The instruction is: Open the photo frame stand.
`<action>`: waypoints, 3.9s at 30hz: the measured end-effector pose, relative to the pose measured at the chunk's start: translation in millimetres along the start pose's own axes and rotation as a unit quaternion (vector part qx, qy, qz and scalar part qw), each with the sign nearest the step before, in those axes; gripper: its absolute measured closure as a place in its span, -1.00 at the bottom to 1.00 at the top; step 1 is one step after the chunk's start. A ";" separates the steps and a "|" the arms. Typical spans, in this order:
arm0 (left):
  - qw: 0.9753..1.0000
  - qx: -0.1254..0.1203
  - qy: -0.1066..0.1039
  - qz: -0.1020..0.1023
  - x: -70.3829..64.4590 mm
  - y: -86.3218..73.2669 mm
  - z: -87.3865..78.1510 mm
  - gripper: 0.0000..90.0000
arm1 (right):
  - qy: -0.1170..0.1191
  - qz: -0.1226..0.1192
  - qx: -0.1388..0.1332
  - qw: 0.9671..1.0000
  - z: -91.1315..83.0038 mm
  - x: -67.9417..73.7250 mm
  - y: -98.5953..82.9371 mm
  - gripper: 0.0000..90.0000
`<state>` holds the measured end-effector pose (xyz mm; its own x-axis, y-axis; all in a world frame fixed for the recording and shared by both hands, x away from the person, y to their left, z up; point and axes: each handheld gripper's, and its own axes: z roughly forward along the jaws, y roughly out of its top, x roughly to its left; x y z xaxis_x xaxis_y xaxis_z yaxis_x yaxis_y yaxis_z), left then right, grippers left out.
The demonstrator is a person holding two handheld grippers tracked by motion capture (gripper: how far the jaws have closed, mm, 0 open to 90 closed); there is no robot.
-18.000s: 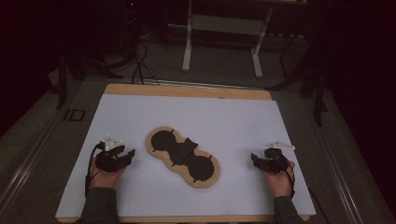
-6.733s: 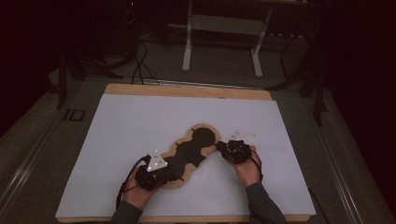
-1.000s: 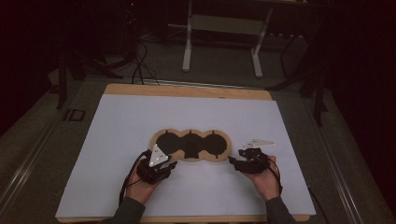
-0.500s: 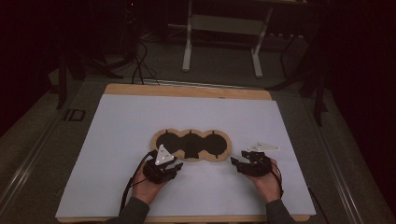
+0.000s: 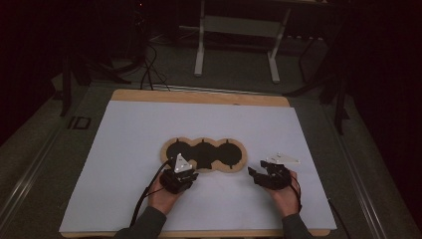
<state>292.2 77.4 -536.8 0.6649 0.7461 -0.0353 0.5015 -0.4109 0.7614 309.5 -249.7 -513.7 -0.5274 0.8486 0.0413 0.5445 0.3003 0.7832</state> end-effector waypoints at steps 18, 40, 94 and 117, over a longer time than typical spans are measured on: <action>1.000 -0.009 0.008 -0.016 -3.9 4.8 10.2 1.00 | -0.009 0.002 -0.007 1.000 -1.2 -0.6 -1.2 -0.11; 0.999 -0.032 0.014 -0.027 0.2 20.4 -0.1 1.00 | -0.008 -0.003 -0.001 1.000 0.2 0.7 -1.8 -0.11; 0.998 -0.041 0.032 0.044 1.6 51.6 -16.1 -0.02 | -0.006 -0.009 0.003 1.000 1.0 1.7 -2.3 -0.12; 0.994 -0.012 0.031 0.109 -12.1 70.5 7.8 0.00 | -0.005 -0.011 0.004 1.000 1.7 2.2 -2.4 -0.13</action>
<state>323.9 35.3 -487.8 0.7201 0.6725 0.1712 0.3365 -0.5542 0.7613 308.2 -247.8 -516.5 -0.5333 0.8457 0.0182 0.5373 0.3221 0.7795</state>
